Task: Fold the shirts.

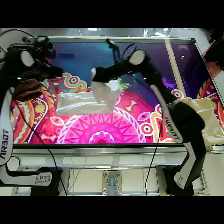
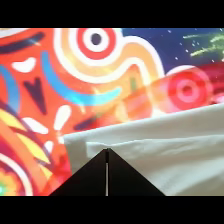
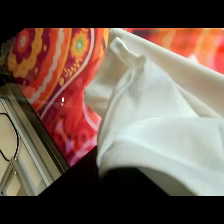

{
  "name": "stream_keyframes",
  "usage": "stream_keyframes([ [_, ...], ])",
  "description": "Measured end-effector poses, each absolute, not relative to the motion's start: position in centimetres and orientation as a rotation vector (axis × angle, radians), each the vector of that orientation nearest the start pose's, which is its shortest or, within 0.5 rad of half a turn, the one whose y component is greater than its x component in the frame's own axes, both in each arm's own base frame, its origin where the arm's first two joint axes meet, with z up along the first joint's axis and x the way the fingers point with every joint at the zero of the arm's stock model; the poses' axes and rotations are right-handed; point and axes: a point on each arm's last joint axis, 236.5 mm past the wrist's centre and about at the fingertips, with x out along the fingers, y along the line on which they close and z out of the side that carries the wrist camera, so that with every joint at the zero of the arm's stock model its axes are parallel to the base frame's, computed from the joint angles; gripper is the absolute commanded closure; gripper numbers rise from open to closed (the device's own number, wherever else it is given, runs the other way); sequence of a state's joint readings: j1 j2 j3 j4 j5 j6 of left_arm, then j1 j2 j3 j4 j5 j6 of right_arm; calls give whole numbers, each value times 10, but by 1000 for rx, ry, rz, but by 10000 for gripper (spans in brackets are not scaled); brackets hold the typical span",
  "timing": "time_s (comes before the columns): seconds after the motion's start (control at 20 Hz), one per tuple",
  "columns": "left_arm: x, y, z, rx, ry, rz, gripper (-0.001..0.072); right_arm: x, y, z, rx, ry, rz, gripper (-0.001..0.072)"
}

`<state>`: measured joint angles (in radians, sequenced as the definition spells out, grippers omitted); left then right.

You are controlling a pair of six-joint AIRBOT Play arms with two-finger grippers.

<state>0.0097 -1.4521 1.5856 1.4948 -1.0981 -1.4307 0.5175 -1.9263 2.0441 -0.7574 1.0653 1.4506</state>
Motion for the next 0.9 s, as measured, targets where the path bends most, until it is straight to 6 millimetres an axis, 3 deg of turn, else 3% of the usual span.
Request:
stream_keyframes([
  [0.05,492,2,112,47,948,-79,694,445,452,98,385,994,996,672],
  [0.1,489,12,117,35,943,-60,694,439,477,93,418,973,1007,443],
  [0.15,486,20,118,26,949,-46,694,434,499,89,449,953,1014,117],
  [0.2,483,25,119,21,951,-36,694,429,518,89,484,928,1020,14],
  [0.3,479,30,115,11,963,-26,694,424,547,100,572,860,1021,22],
  [0.45,473,34,103,0,996,-19,694,434,552,124,624,764,1001,23],
  [0.55,468,35,94,-5,1019,-17,694,449,532,132,560,729,982,24],
  [0.65,465,35,87,-8,1036,-17,694,475,490,124,454,742,927,24],
  [0.75,465,36,84,-8,1039,-15,694,498,433,88,375,862,822,26],
  [0.9,467,36,83,-8,1027,-14,694,509,353,21,362,1096,669,67],
])
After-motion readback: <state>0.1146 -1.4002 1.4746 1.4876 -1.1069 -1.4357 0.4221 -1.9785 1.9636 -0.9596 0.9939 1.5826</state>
